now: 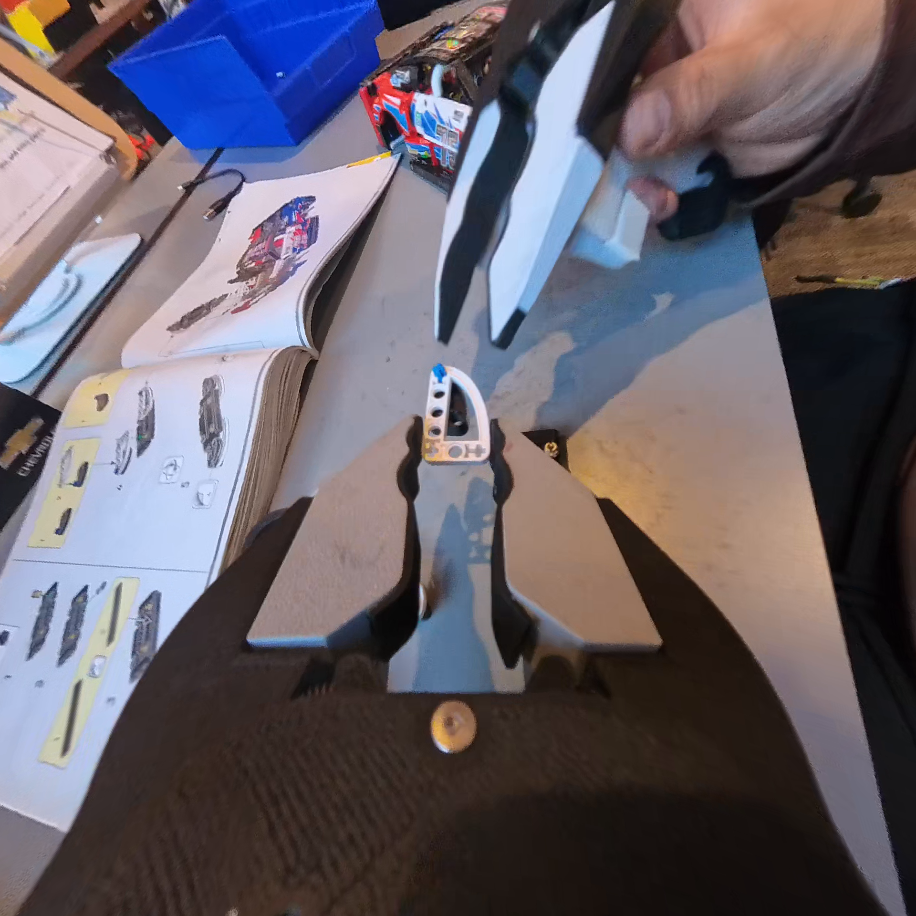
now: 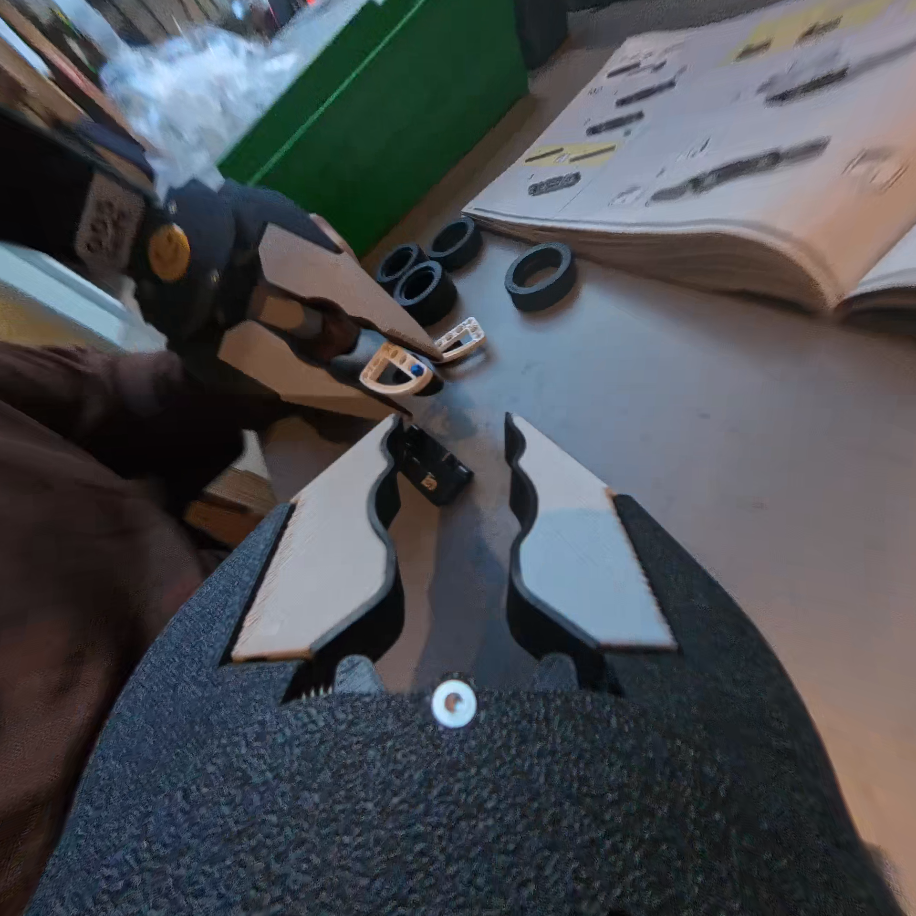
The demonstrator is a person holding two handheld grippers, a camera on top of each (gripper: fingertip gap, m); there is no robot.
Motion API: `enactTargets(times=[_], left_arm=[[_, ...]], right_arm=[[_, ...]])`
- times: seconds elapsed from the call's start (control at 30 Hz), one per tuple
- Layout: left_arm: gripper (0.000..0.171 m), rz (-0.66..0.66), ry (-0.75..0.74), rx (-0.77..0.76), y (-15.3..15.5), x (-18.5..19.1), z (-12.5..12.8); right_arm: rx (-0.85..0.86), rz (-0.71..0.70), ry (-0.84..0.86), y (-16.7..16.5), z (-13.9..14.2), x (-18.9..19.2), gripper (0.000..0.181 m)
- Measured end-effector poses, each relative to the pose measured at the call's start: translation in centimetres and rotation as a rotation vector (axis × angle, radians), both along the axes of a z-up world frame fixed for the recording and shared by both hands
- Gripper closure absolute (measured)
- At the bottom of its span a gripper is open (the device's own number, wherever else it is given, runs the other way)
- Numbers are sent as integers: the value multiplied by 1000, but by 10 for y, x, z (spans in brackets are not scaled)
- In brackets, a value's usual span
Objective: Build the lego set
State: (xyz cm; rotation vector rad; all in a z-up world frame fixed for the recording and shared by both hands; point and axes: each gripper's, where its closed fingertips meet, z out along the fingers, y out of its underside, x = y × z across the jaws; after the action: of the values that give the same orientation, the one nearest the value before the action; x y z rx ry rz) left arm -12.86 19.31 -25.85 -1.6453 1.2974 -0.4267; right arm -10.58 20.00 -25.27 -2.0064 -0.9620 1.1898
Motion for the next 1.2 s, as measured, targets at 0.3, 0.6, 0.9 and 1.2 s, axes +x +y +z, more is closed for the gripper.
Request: enactTargets(times=[0.3, 0.6, 0.9, 1.2], left_arm=[[148, -67, 4, -101, -10, 6, -10], [147, -20, 170, 10, 5, -25, -23], [147, 119, -43, -139, 29, -48, -4], [147, 80, -60, -156, 23, -42, -2]], right_arm=[[487, 268, -435, -8, -18, 16, 136], [572, 316, -433, -6, -12, 2, 135], [429, 428, -456, -24, -40, 1, 137], [350, 450, -399, -36, -53, -14, 135]])
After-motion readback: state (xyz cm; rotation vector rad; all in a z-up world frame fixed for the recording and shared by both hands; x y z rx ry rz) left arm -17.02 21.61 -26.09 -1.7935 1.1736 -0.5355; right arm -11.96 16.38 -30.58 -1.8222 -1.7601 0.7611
